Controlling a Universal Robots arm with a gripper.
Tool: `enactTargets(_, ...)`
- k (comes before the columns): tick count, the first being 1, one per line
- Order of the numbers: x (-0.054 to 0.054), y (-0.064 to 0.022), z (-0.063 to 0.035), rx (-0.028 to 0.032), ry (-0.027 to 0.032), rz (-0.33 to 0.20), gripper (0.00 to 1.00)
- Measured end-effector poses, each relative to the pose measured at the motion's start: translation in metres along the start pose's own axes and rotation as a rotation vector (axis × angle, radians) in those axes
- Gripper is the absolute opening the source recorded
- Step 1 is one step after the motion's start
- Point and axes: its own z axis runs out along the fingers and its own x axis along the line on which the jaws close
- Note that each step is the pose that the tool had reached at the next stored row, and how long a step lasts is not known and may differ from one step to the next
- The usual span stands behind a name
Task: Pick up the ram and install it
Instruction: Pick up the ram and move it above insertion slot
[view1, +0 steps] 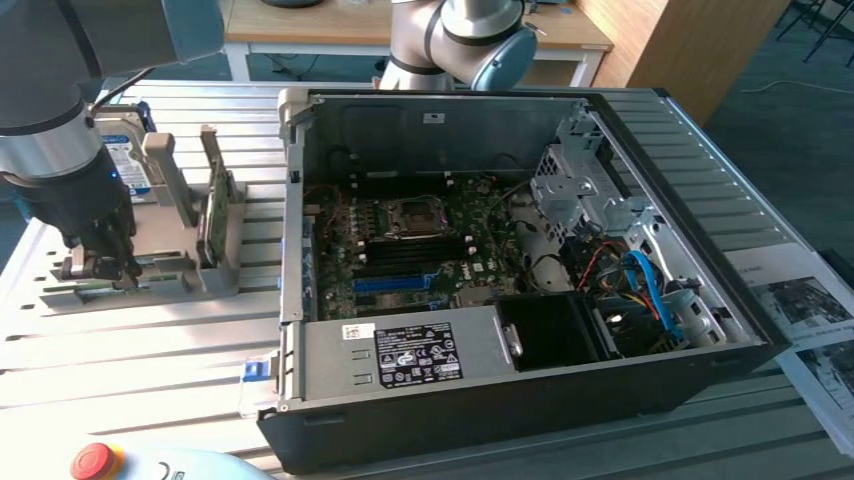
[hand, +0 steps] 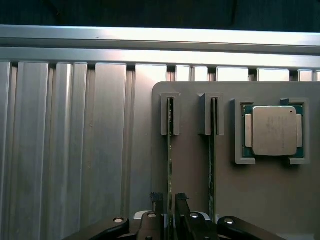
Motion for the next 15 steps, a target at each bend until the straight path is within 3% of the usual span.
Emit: enactTargets(15,-0.0019,-0.0002,0.0015,0.0000,0.0000,0.000,0.24)
